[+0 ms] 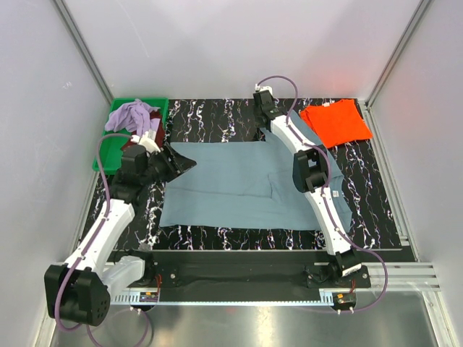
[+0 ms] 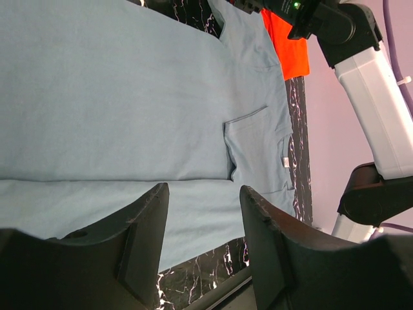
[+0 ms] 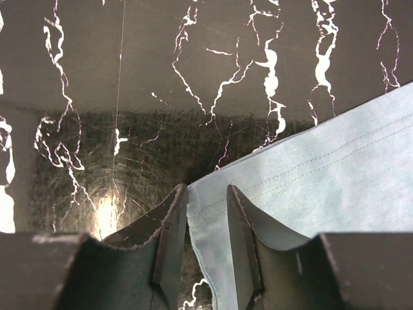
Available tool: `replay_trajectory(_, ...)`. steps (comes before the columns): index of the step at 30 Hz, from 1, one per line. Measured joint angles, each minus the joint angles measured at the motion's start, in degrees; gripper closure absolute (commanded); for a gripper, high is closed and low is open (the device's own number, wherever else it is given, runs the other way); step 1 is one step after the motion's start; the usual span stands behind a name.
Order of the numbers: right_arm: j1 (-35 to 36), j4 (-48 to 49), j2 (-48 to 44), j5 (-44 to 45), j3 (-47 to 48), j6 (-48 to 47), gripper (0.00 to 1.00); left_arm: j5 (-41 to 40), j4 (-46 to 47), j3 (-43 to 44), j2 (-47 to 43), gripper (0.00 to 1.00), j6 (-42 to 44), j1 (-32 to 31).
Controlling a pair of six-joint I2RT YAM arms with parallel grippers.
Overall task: Fold and stack the t-shirts
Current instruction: Fold the tshirt
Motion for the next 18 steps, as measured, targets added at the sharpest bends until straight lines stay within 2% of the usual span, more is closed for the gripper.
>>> replay_trajectory(5, 0.61, 0.04, 0.00, -0.39, -0.15, -3.06, 0.62, 1.11, 0.00, 0.68, 0.15, 0.47, 0.13, 0.98)
replay_trajectory(12, 1.77, 0.04, 0.00, -0.33, -0.15, -5.22, 0.69, 2.56, 0.92, 0.85, 1.49, 0.47, 0.24, 1.81)
replay_trajectory(18, 1.86, 0.04, 0.00, 0.66, -0.15, -5.88, 0.69, 3.67, 2.64, 0.85, 3.21, 0.47, -0.15, 2.01)
